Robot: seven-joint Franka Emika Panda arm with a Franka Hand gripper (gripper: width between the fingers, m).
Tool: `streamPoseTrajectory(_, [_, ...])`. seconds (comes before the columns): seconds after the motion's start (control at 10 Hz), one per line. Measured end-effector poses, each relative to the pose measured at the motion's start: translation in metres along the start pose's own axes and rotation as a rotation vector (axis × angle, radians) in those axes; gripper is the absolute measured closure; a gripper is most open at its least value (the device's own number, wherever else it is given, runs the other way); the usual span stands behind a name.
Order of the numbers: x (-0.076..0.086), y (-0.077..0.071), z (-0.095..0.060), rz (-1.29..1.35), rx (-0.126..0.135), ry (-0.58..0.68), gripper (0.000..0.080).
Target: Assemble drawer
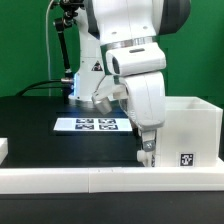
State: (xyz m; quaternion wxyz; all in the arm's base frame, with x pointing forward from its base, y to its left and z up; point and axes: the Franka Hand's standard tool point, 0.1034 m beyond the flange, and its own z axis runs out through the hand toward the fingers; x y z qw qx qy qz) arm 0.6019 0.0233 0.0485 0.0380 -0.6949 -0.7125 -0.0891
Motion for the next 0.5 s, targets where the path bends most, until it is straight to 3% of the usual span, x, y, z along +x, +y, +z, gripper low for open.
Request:
streamPoseTrajectory(0.2, [-0.035, 0.000, -0.011, 0.010, 0.013, -0.016, 0.0151])
streamPoseTrajectory(0.3, [-0.047, 0.003, -0.020, 0.026, 0.002, -0.023, 0.0151])
streamPoseTrajectory(0.5, [-0.048, 0.002, -0.019, 0.033, 0.003, -0.022, 0.0151])
